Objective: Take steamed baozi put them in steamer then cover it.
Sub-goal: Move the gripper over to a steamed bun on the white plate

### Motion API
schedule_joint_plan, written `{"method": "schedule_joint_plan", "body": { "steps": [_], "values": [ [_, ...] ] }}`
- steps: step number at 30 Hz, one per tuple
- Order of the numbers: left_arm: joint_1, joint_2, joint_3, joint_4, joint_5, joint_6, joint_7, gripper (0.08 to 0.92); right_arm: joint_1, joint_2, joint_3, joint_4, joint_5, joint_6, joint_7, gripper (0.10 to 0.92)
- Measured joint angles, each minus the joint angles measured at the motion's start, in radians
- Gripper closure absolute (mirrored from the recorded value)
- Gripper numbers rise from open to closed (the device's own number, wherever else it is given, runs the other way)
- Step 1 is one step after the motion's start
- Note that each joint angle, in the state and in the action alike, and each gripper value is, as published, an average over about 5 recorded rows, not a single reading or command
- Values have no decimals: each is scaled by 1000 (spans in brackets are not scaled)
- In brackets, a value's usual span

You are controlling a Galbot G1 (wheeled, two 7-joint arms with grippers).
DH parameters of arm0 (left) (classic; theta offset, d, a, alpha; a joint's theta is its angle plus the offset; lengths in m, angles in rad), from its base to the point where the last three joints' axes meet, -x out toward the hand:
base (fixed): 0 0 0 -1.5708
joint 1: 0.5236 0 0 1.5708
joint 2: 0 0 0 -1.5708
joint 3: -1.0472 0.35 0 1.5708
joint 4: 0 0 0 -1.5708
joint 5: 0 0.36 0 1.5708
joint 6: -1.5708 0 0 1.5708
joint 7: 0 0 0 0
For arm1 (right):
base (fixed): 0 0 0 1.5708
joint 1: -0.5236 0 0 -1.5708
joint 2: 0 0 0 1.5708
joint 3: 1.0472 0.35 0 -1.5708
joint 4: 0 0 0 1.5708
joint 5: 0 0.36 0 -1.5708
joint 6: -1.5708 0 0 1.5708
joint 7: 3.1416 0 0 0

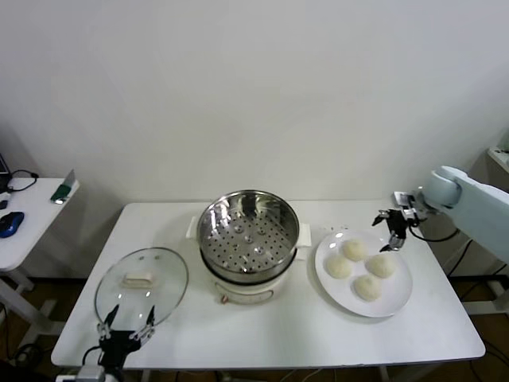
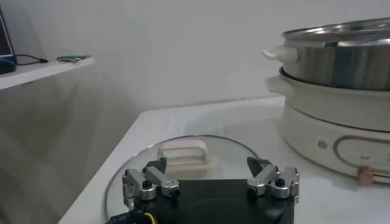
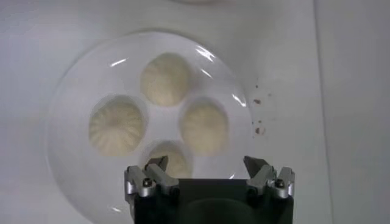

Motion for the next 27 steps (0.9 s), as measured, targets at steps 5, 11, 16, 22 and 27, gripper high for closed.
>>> {"method": "schedule_joint_plan", "body": {
  "steps": [5,11,16,22,27],
  "values": [
    [1,-1,0,3,5,-5,0,177,-4,70,-21,-83,-12,5,-10,203],
    [4,-3,0,9,8,-11,0,177,-27,144,-24,-171,-31,9,-18,203],
    [3,-4,0,15,8,-13,-1,177,-50,195,-16,-232,-40,11,-24,203],
    [-1,-4,0,24,8,-15,-1,177,-73,241,2,-290,-59,17,-25,203],
    [-6,-2,0,28,8,-16,-1,177,-87,271,18,-329,-74,23,-23,203]
  ]
}}
